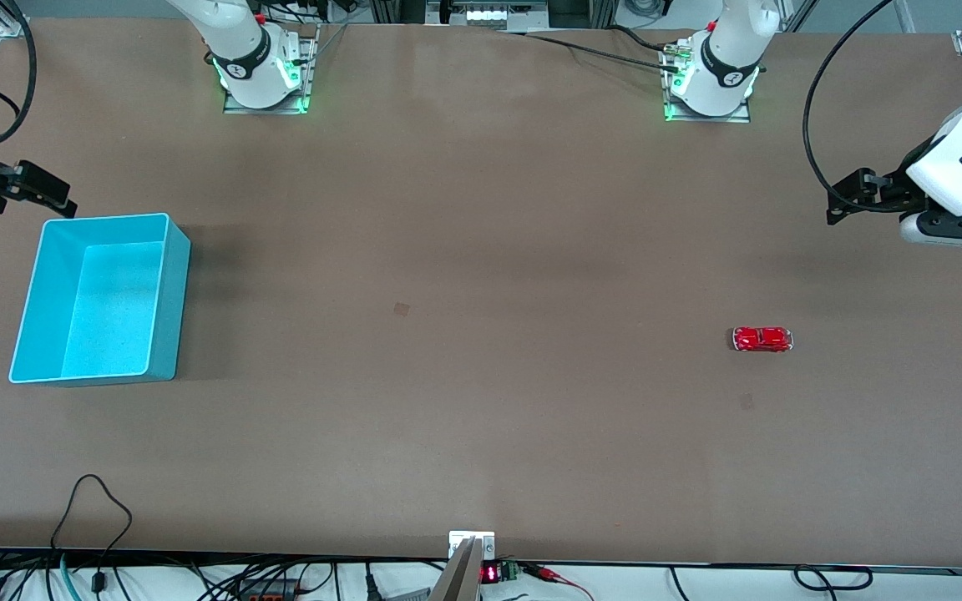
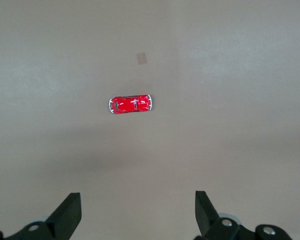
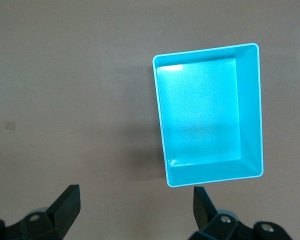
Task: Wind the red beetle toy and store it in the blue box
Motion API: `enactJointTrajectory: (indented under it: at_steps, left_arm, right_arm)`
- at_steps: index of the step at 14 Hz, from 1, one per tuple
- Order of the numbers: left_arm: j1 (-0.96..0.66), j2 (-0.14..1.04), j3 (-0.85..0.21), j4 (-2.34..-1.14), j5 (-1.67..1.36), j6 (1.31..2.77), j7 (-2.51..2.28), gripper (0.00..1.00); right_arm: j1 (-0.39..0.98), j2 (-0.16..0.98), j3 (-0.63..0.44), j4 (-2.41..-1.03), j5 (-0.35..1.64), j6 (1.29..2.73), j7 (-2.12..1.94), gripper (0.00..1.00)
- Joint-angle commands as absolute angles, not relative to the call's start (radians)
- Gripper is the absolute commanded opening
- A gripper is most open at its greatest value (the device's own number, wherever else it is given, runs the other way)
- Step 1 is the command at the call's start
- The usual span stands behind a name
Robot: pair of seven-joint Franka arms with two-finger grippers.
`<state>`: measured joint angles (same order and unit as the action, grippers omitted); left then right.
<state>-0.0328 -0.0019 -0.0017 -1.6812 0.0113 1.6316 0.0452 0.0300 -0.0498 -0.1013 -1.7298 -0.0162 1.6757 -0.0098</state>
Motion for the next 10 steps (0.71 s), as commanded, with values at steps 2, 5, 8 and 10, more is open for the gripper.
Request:
enactJointTrajectory:
  at_steps: [2,5,8,10]
  left_arm:
    - [-0.035,0.015,0.002,-1.646,0.0,1.608,0.038,1.0]
    - [-0.037,0.015,0.002,-1.646,0.0,1.606,0.035,1.0]
    - [-0.041,0.02,0.002,-1.647,-0.011,1.582,0.034,1.0]
    - [-0.052,0.041,-0.005,-1.647,-0.009,1.527,0.035,1.0]
  right_arm:
    - [0.032,-0.09,-0.1,-1.769,-0.02,1.68,-0.009,1.0]
    - [0.031,-0.09,-0.1,-1.767,-0.015,1.681,-0.009,1.0]
    - [0.031,-0.087,-0.1,-1.767,-0.015,1.686,-0.009,1.0]
    - [0.031,-0.086,-0.1,-1.766,-0.015,1.687,-0.009,1.0]
